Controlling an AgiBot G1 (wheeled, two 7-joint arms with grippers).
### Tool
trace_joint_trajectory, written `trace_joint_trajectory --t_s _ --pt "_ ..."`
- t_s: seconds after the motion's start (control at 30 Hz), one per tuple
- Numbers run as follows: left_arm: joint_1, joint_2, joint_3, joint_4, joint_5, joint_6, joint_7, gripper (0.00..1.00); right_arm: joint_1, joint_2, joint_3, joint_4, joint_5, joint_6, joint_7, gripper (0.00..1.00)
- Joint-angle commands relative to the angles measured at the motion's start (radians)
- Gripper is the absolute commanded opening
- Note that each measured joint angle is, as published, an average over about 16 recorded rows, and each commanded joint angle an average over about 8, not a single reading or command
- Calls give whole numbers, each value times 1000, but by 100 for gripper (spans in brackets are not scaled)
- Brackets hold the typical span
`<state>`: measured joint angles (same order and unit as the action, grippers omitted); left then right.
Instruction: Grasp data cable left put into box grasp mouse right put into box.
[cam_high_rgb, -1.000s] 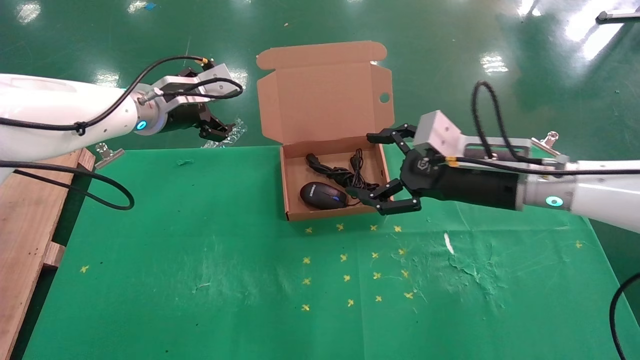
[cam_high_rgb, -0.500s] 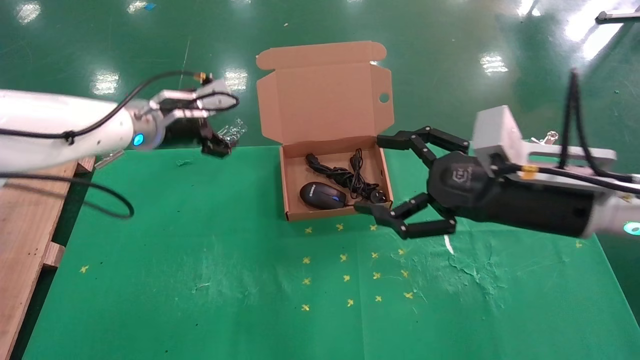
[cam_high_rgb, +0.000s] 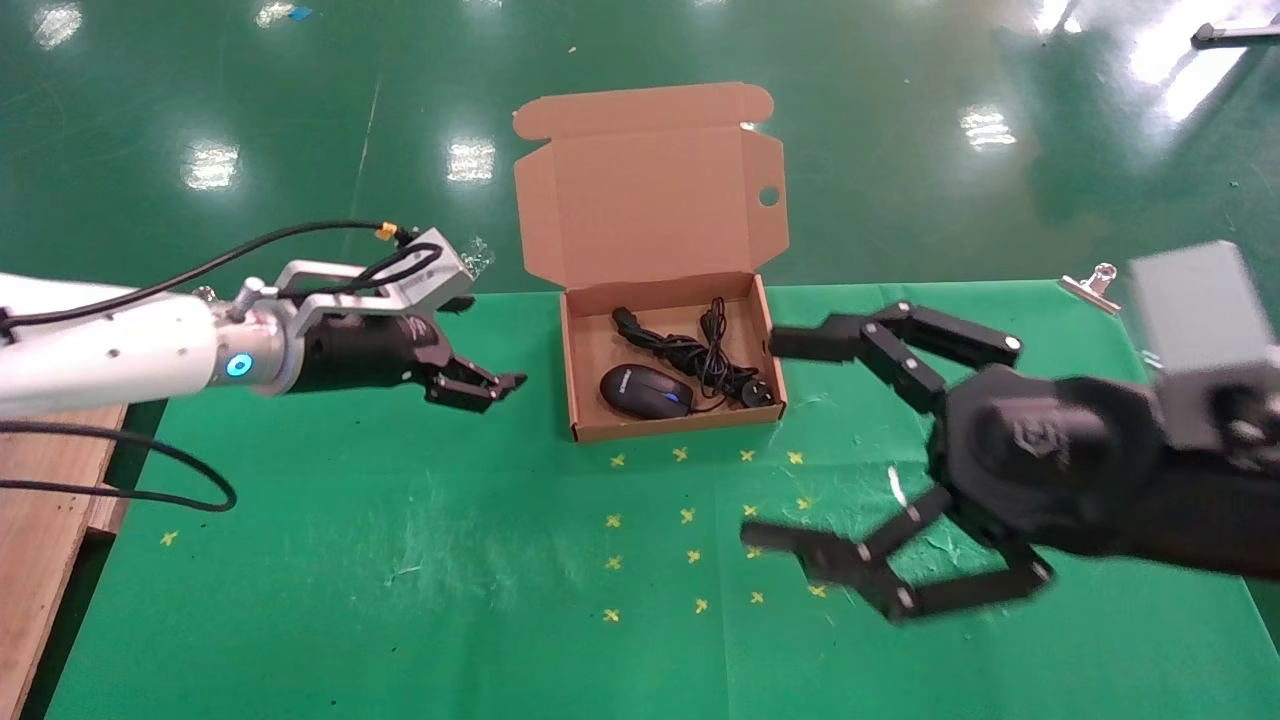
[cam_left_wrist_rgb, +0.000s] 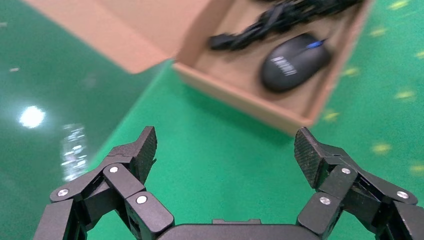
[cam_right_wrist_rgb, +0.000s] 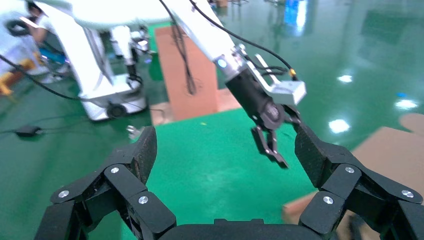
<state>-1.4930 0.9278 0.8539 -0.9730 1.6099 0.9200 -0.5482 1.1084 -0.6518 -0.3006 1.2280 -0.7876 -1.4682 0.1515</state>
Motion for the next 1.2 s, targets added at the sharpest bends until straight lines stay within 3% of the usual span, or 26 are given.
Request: trace_joint_trajectory --t_s 0.03,1.2 --pt "21 -16 -29 -16 -44 29 18 100 -19 23 12 32 33 -16 21 100" --pt "390 -295 -535 -290 -820 537 336 100 -33 41 18 55 59 -27 35 100"
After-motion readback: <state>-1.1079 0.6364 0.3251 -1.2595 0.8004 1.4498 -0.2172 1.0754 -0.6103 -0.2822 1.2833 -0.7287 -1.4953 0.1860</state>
